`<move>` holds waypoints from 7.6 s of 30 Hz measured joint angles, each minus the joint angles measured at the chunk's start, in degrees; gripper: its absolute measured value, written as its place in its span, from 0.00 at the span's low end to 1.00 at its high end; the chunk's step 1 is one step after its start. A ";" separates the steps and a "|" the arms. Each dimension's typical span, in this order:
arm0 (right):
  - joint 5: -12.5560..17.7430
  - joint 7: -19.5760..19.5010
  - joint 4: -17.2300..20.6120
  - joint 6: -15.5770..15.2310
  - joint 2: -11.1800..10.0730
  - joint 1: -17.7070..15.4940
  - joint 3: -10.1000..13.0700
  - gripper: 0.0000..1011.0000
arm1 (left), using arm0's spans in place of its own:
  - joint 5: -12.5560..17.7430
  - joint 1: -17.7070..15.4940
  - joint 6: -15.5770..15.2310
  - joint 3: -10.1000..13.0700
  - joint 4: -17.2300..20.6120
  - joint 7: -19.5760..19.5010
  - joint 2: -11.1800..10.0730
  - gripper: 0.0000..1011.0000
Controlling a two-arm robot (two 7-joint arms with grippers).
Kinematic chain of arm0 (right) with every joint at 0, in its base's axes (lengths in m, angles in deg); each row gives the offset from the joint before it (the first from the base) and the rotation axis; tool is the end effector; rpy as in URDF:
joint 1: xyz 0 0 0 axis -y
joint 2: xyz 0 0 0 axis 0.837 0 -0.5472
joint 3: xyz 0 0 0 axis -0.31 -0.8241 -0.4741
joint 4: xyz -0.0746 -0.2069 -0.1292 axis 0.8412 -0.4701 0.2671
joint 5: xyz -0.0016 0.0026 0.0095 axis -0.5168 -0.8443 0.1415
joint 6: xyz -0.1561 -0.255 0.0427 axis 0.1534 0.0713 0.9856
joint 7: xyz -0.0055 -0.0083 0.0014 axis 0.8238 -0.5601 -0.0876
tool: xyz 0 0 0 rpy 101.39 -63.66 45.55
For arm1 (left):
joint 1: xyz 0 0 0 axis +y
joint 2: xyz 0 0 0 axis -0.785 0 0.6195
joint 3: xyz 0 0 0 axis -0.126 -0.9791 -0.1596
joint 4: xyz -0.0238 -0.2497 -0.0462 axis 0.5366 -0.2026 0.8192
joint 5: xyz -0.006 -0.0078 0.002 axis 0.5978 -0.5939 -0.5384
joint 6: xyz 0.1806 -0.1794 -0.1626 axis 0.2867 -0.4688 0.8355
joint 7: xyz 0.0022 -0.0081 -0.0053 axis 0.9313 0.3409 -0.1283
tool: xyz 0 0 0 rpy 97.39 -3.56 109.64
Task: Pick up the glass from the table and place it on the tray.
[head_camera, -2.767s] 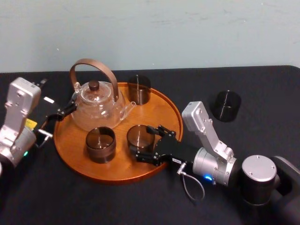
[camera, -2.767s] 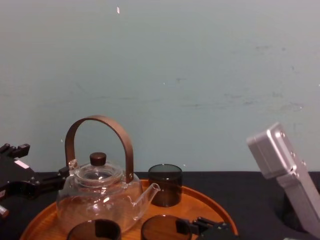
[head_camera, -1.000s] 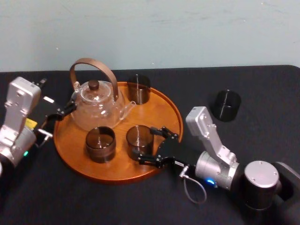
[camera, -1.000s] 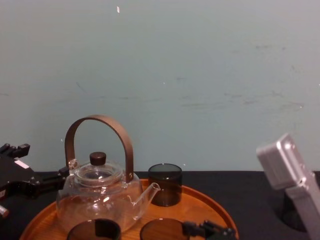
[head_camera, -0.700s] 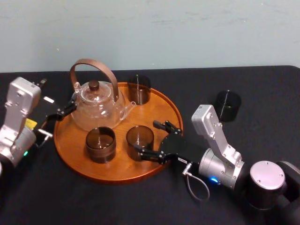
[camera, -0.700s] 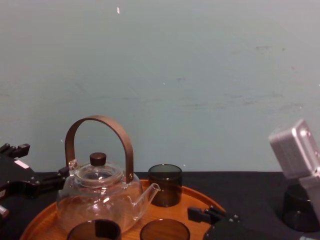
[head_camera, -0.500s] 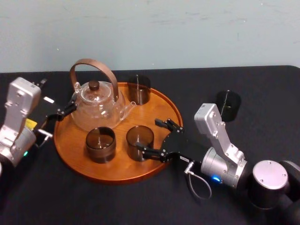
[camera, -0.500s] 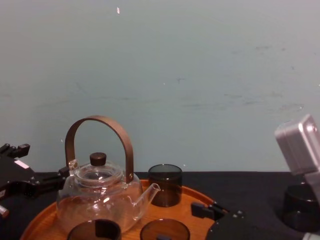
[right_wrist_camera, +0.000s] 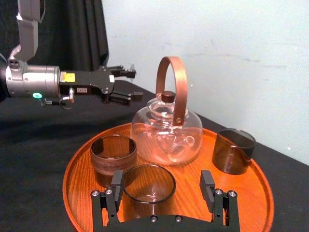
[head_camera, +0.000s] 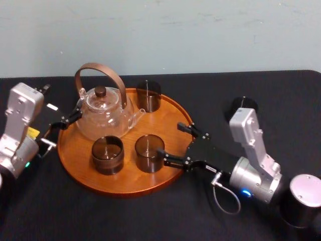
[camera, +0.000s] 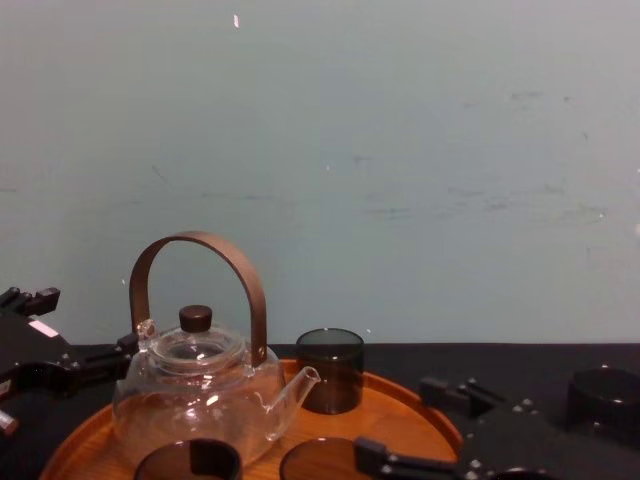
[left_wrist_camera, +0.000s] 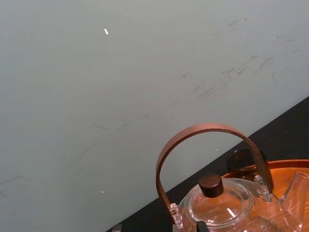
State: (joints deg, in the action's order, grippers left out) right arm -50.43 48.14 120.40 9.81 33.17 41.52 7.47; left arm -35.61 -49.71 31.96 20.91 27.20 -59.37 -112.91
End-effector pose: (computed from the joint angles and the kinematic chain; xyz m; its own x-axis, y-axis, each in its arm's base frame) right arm 0.3306 0.0152 -0.2903 0.7949 -0.6028 0.0692 0.6066 0.7923 -0.0661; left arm 0.3459 0.0646 -0.2727 0.2922 0.8803 0.3737 -0.9553 0.2873 0.0704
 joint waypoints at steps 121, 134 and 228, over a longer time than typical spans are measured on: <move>0.85 -3.20 -26.52 -1.92 0.79 11.95 13.18 0.99 | 0.00 0.00 0.00 0.00 0.01 0.00 0.00 0.99; 0.47 -1.60 -30.28 -1.88 1.90 14.96 12.47 0.99 | 0.00 0.00 0.00 0.01 0.00 0.00 0.00 0.99; 0.75 4.02 -21.91 -1.15 4.64 17.35 0.90 0.89 | 0.00 0.00 0.00 0.01 0.00 0.00 0.00 0.99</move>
State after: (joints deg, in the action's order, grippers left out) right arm -49.67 52.16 98.49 8.66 37.82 58.88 8.37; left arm -35.60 -49.70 31.96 20.92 27.21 -59.37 -112.91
